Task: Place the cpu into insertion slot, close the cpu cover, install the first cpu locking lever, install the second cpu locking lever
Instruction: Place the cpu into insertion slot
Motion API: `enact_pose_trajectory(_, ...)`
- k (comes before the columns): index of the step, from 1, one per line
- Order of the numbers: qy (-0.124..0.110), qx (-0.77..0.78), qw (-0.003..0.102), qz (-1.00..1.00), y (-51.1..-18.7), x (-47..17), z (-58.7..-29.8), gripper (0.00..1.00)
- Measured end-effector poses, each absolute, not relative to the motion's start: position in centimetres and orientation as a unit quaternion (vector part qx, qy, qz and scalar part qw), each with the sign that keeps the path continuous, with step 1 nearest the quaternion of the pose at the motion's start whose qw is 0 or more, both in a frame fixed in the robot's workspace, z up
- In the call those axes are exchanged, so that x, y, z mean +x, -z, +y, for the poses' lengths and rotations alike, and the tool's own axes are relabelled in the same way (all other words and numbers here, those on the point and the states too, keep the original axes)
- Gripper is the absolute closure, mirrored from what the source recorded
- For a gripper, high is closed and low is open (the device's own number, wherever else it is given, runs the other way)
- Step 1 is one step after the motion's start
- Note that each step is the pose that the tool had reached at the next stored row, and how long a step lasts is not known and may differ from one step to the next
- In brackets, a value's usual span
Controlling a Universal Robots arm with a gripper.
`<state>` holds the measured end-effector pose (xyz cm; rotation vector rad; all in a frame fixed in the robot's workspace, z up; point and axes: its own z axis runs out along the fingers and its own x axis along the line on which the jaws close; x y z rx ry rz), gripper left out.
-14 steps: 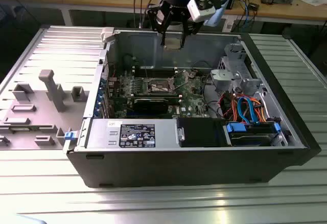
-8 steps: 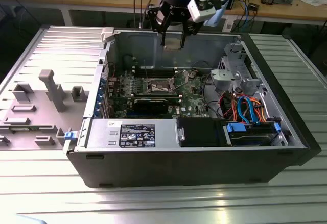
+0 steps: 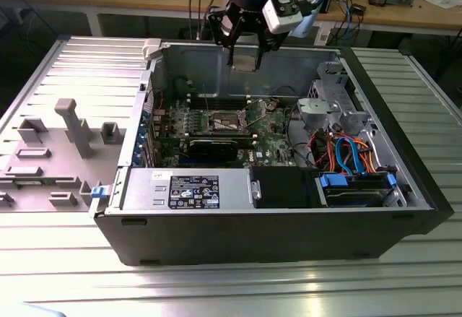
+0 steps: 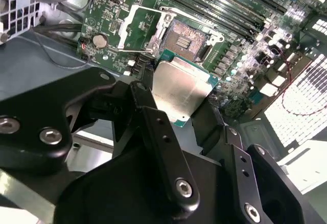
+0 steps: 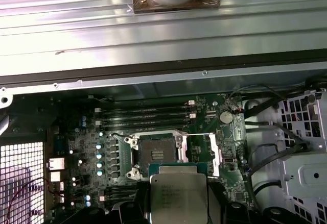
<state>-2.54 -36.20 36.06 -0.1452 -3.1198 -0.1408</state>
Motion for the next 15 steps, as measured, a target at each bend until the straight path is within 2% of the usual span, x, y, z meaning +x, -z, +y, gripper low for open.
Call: enact_pose_trajectory(15, 0.045, -0.054, 0.007, -0.997, -36.01, -2.54, -36.24, 0.45)
